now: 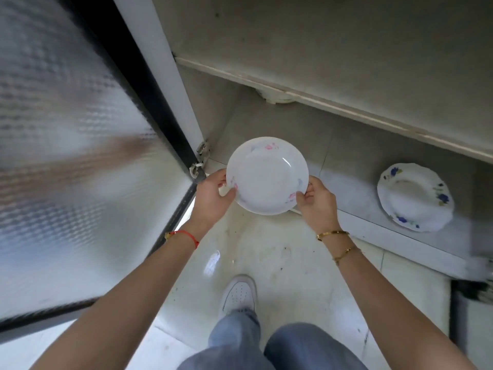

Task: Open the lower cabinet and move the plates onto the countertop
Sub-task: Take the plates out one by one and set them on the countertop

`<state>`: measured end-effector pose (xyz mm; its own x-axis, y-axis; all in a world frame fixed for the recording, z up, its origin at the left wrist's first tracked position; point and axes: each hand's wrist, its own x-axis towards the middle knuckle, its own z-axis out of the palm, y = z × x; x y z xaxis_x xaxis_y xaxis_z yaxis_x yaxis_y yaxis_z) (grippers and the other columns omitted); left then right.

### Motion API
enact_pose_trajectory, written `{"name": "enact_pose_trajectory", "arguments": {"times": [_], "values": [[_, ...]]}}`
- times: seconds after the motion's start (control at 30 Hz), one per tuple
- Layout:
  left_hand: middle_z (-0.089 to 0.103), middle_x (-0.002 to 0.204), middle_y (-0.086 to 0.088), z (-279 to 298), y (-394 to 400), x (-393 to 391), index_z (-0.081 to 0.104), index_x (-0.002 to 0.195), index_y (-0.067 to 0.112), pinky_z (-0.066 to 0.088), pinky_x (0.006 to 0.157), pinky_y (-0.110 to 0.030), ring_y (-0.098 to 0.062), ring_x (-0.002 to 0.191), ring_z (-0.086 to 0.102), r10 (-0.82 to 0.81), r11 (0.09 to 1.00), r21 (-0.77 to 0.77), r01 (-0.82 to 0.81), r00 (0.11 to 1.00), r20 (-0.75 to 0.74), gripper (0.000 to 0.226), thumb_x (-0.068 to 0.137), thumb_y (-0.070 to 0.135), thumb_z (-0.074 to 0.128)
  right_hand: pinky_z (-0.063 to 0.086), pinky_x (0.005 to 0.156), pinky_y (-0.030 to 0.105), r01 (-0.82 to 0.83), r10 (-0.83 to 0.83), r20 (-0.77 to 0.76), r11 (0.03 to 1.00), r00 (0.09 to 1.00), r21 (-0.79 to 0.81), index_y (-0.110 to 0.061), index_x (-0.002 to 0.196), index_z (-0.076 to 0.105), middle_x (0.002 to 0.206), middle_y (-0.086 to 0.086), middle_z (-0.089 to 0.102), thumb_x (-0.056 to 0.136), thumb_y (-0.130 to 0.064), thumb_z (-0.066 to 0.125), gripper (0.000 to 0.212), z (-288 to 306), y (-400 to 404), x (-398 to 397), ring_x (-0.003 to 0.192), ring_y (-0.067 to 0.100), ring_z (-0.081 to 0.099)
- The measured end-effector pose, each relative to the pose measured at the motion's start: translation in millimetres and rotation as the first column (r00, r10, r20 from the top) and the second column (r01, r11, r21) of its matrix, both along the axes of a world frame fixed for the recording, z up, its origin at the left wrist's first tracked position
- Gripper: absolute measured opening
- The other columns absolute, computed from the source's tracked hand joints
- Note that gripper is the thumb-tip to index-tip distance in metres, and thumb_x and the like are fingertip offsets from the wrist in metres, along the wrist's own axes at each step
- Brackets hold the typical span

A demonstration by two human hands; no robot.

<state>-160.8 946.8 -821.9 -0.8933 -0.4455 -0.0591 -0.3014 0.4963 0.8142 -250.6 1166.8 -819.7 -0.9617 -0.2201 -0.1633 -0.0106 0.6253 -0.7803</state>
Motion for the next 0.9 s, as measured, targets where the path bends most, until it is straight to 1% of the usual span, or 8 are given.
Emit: {"name": "enact_pose_trajectory", "arguments": {"times": [0.1,0.17,0.23,0.33,0.47,0.6,0.73,0.9], "values": [[0.065,0.104,0.016,44.9,4.4,27.3,0.065,0.119,0.021,0.040,0.078,0.002,-0.004,0.090,0.060,0.030,0.999,0.016,-0.030,0.999,0.018,0.035,0.084,0.012,0.066,0.052,0.073,0.027,-0.012,0.012,0.009,1.000,1.000,-0.002,-0.012,0.107,0.061,0.085,0.006,0.069,0.082,-0.006,0.059,0.025,41.4,1.7,25.3,0.079,0.024,0.065],[0.065,0.104,0.016,84.6,10.2,52.9,0.064,0.121,0.023,0.047,0.080,-0.009,-0.006,0.090,0.061,0.033,0.999,0.014,-0.033,0.999,0.032,0.038,0.084,0.013,0.066,0.044,0.065,0.012,-0.028,0.028,0.015,0.999,1.000,0.016,-0.015,0.107,0.061,0.084,0.003,0.067,0.082,-0.007,0.059,0.026,77.7,5.6,48.6,0.078,0.021,0.062],[0.065,0.105,0.015,128.2,15.9,77.1,0.064,0.121,0.023,0.049,0.082,-0.021,-0.010,0.091,0.063,0.037,0.999,-0.002,-0.037,0.998,0.050,0.038,0.084,0.015,0.066,0.037,0.060,0.007,-0.046,0.046,0.016,0.999,0.999,0.027,-0.017,0.106,0.060,0.082,0.000,0.065,0.082,-0.008,0.059,0.026,119.7,12.1,70.6,0.076,0.019,0.060],[0.070,0.106,0.010,203.6,26.0,112.8,0.065,0.117,0.022,0.053,0.081,-0.028,-0.013,0.092,0.066,0.062,0.998,0.019,-0.064,0.994,0.085,0.032,0.084,0.019,0.066,0.038,0.059,0.010,-0.045,0.044,0.040,0.998,0.998,0.033,-0.016,0.104,0.061,0.077,-0.003,0.062,0.080,-0.008,0.061,0.025,193.2,22.7,105.1,0.072,0.020,0.059],[0.069,0.102,0.012,325.2,44.8,160.6,0.064,0.114,0.023,0.056,0.082,-0.035,-0.010,0.093,0.066,0.066,0.995,0.065,-0.073,0.993,0.100,0.028,0.086,0.020,0.064,0.051,0.071,0.029,-0.054,0.053,0.074,0.999,0.996,0.003,-0.014,0.100,0.060,0.082,0.004,0.068,0.079,-0.013,0.064,0.021,311.1,43.4,151.1,0.076,0.023,0.063],[0.067,0.096,0.014,443.3,65.4,198.9,0.064,0.107,0.026,0.056,0.077,-0.037,-0.008,0.084,0.062,0.067,0.997,0.032,-0.071,0.991,0.120,0.022,0.085,0.020,0.064,0.048,0.069,0.024,-0.059,0.060,0.078,0.998,0.995,-0.013,-0.020,0.105,0.060,0.082,-0.003,0.067,0.079,-0.014,0.064,0.027,426.6,65.9,189.8,0.075,0.015,0.063],[0.065,0.095,0.015,540.2,86.8,227.3,0.065,0.108,0.024,0.054,0.078,-0.030,-0.010,0.084,0.060,0.089,0.996,-0.013,-0.088,0.991,0.095,0.022,0.087,0.019,0.064,0.045,0.066,0.016,-0.087,0.088,0.045,0.996,0.995,-0.019,-0.023,0.107,0.060,0.081,-0.015,0.063,0.081,-0.015,0.064,0.028,523.4,87.0,218.5,0.076,0.003,0.061],[0.064,0.098,0.018,618.8,107.5,241.9,0.066,0.110,0.025,0.042,0.075,-0.005,-0.003,0.088,0.059,0.112,0.994,-0.002,-0.112,0.992,0.053,0.024,0.087,0.019,0.064,0.048,0.069,0.020,-0.094,0.094,0.012,0.995,0.995,-0.038,-0.026,0.113,0.058,0.085,-0.017,0.063,0.084,-0.019,0.064,0.030,600.6,111.2,237.3,0.080,0.002,0.061]]}}
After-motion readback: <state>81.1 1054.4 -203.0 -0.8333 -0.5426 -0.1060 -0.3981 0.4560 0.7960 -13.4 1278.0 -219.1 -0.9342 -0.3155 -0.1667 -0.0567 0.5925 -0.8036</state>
